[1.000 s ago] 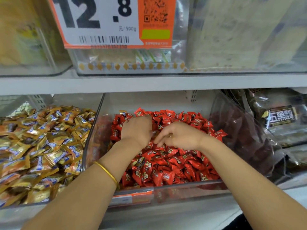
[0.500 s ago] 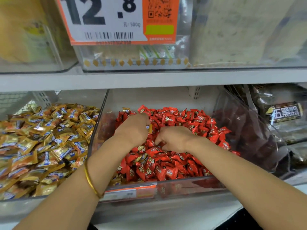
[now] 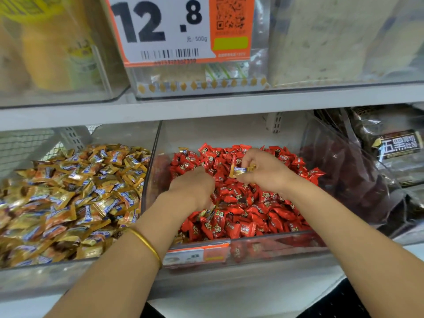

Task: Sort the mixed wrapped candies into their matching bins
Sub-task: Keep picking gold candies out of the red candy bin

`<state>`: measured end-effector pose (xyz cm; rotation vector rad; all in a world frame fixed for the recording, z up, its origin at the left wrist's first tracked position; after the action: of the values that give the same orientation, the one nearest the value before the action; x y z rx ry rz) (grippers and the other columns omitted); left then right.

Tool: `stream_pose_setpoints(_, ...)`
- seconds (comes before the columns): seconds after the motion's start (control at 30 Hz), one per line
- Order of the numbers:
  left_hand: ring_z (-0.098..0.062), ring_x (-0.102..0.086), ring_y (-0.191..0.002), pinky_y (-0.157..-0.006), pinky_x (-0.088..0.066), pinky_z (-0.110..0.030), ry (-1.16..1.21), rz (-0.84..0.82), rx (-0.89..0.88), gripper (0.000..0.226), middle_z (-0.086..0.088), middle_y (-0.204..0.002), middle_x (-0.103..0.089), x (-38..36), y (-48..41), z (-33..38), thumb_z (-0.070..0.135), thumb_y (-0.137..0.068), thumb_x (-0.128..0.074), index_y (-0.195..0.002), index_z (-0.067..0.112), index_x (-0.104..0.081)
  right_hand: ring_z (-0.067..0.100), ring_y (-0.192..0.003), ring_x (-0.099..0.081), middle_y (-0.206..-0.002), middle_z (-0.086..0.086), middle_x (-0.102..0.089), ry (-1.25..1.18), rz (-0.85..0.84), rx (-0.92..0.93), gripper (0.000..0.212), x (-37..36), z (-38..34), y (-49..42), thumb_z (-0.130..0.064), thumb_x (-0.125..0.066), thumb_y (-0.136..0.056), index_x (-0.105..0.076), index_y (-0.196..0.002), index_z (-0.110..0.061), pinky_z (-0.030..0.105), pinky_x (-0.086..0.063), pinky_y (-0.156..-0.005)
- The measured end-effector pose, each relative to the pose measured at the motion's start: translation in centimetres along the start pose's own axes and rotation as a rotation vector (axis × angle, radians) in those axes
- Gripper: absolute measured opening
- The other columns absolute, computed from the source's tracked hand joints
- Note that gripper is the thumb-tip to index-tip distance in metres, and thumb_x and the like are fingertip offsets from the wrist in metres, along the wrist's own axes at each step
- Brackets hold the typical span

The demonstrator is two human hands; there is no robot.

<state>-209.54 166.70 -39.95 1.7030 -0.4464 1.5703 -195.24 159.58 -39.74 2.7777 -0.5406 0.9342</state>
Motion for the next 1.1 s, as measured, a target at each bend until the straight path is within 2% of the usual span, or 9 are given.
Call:
stream_pose_setpoints(0.1,-0.028,-0.049,-0.114,-0.093,-0.047,-0.042,-0.063,-0.007,0.028,0.045,-0.007,-0.129,-0.037,-0.4,-0.4,0.2,0.034,-0.084,-0.067,-0.124,0.016,-0.057,0.005,-0.046,-0.042,-0.077,0.005,-0.059,-0.189,-0.213,-0.086,0.032,-0.4,-0.4,0.4,-0.004,-0.063,-0.086,-0.060,-0.111,-0.024,0.019,-0.028,-0.040)
stream_pose_setpoints(0.2,-0.028,-0.052,-0.110,-0.089,-0.048,-0.040,-0.062,0.000,0.056,0.039,-0.006,-0.127,-0.038,-0.4,-0.6,0.2,0.033,-0.085,-0.066,-0.119,0.015,-0.059,0.006,-0.041,-0.036,-0.070,0.002,-0.056,0.139,-0.475,-0.121,0.033,-1.6,-0.3,0.5,-0.007,-0.058,-0.088,-0.065,-0.115,-0.024,0.017,-0.027,-0.035)
stream_pose_setpoints(0.3,-0.026,-0.054,-0.105,-0.089,-0.049,-0.040,-0.052,0.024,0.055,0.026,-0.006,-0.126,-0.041,-0.3,-0.6,-0.1,0.024,-0.087,-0.063,-0.110,0.013,-0.061,0.015,-0.080,-0.063,-0.099,0.001,-0.068,0.549,-0.340,-0.128,0.027,-2.1,0.9,-0.8,-0.014,-0.053,-0.091,-0.068,-0.112,-0.018,0.024,-0.054,-0.071)
stream_pose_setpoints(0.37,-0.027,-0.054,-0.107,-0.091,-0.049,-0.041,-0.076,0.005,0.042,0.028,-0.008,-0.130,-0.039,-0.4,-0.7,-0.4,0.020,-0.090,-0.060,-0.117,0.012,-0.060,0.021,-0.098,-0.063,-0.110,0.001,-0.069,0.661,-0.199,-0.166,0.026,-1.5,1.6,-1.3,-0.016,-0.050,-0.088,-0.071,-0.104,-0.016,0.036,-0.050,-0.089)
stream_pose_setpoints(0.57,-0.032,-0.052,-0.114,-0.094,-0.047,-0.041,-0.173,-0.084,0.046,0.042,-0.011,-0.148,-0.019,-1.0,-0.8,-0.6,0.002,-0.090,-0.050,-0.130,0.014,-0.053,0.038,-0.091,-0.063,-0.097,0.025,-0.066,0.423,0.001,0.004,0.040,0.3,0.4,-0.9,-0.029,-0.059,-0.090,-0.063,-0.091,0.010,0.038,-0.049,-0.077)
stream_pose_setpoints(0.67,-0.030,-0.052,-0.111,-0.086,-0.048,-0.037,-0.176,-0.048,0.073,0.040,-0.010,-0.140,-0.027,-0.7,-0.7,-0.2,0.009,-0.090,-0.056,-0.129,0.018,-0.053,0.015,-0.057,-0.055,-0.070,0.009,-0.058,0.256,-0.099,0.082,0.027,-0.7,-0.7,-0.6,-0.027,-0.065,-0.088,-0.060,-0.076,-0.003,0.023,-0.041,-0.052)
stream_pose_setpoints(0.73,-0.028,-0.053,-0.110,-0.083,-0.048,-0.036,-0.159,-0.019,0.095,0.038,-0.008,-0.134,-0.031,-0.6,-0.5,-0.1,0.013,-0.090,-0.059,-0.127,0.019,-0.054,-0.002,-0.043,-0.048,-0.068,-0.001,-0.060,0.230,-0.328,0.067,0.011,-2.2,-0.8,-0.4,-0.018,-0.065,-0.087,-0.068,-0.087,-0.008,0.014,-0.037,-0.042)
stream_pose_setpoints(0.9,-0.027,-0.053,-0.107,-0.086,-0.049,-0.039,-0.072,0.064,0.066,0.029,-0.006,-0.125,-0.040,-0.2,-0.3,-0.1,0.021,-0.090,-0.059,-0.119,0.015,-0.055,0.010,-0.095,-0.060,-0.109,-0.002,-0.068,0.548,-0.381,0.134,0.021,-3.3,0.3,-1.0,-0.017,-0.062,-0.089,-0.071,-0.108,-0.013,0.021,-0.044,-0.083)
stream_pose_setpoints(1.1,-0.026,-0.054,-0.105,-0.089,-0.045,-0.038,0.283,0.099,-0.054,0.021,-0.010,-0.116,-0.056,1.2,0.2,0.2,0.018,-0.091,-0.056,-0.110,0.008,-0.053,0.027,-0.107,-0.056,-0.116,0.007,-0.058,0.932,-0.354,0.199,0.036,-4.8,-0.1,-0.4,-0.031,-0.055,-0.093,-0.051,-0.124,-0.015,0.030,-0.040,-0.071)
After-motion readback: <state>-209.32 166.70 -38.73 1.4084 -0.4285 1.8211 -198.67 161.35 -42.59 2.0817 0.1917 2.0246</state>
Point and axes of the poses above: each hand's wrist, its own y-axis away from the middle knuckle, its own x-axis out of the back of the hand, z = x × y, the point moved 2 cm from there along -y, towards the middle knuckle
